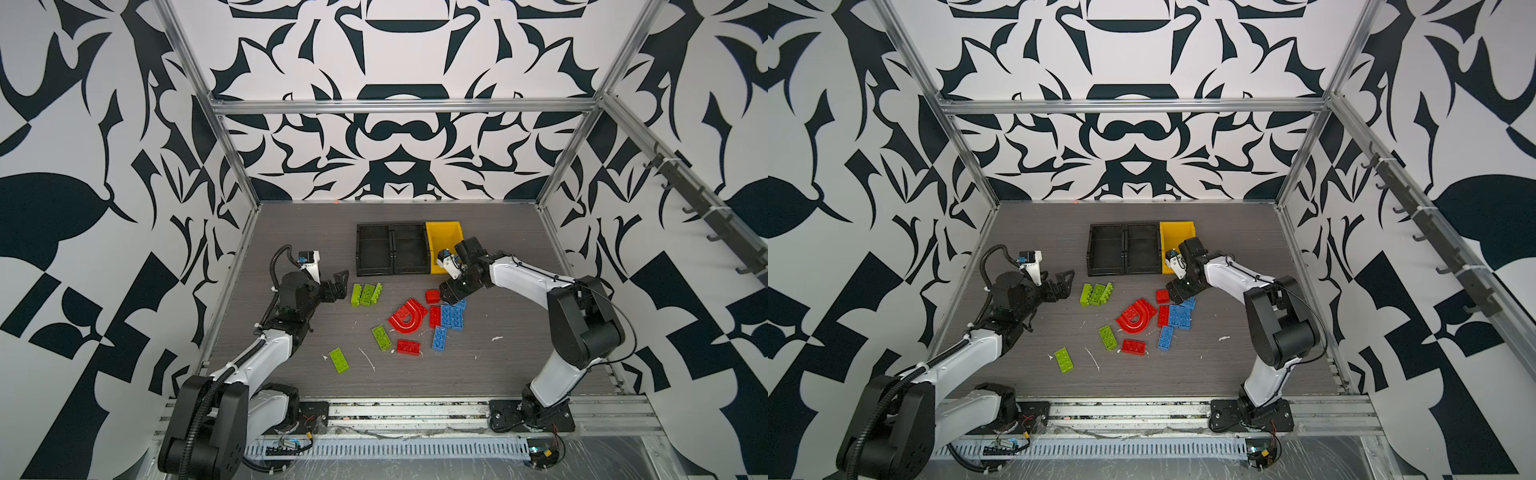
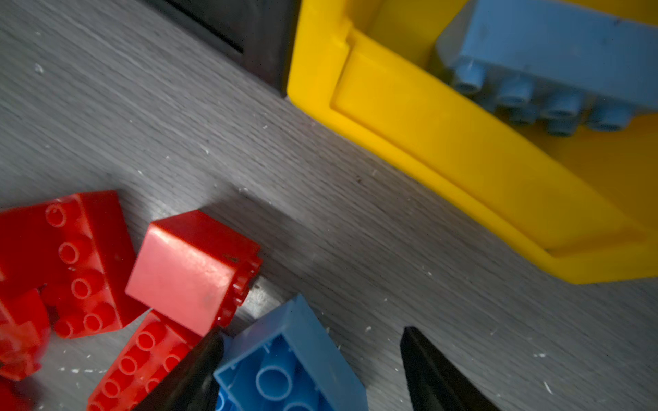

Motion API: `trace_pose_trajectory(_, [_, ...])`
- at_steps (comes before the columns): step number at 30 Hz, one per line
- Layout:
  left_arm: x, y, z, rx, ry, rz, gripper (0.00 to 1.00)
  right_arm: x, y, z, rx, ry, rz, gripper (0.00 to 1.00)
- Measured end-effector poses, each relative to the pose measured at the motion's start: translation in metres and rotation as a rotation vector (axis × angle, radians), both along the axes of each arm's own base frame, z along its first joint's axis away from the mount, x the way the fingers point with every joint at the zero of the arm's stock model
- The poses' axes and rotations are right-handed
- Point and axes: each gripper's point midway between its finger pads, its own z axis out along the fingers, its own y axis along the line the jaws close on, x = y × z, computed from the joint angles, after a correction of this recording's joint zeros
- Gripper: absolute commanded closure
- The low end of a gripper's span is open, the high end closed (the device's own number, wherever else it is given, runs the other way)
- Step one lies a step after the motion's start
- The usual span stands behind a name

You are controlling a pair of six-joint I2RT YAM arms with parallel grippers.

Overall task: Sort the legos into containers by color
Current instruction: Pick up the lego from the center of the table.

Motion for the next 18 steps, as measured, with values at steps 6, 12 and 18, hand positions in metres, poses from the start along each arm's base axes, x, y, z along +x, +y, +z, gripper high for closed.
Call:
trace_pose_trajectory(6, [-0.0007, 0.0002, -0.0019, 0.002, 0.008, 0.000, 0.01, -0.0001, 0.0017, 0.0012, 0.012, 0.001, -0.004, 0.36])
trace_pose_trajectory(12, [-0.0010, 0.0003, -0.0028, 0.003, 0.012, 0.000, 0.01, -0.0021, 0.0013, 0.0034, 0.025, 0.001, -0.031, 0.44])
trace_pose_trajectory(18, [-0.0010, 0.0003, -0.0029, 0.003, 0.012, 0.000, 0.01, -0.0032, 0.0003, 0.0024, 0.026, 0.009, -0.053, 0.51])
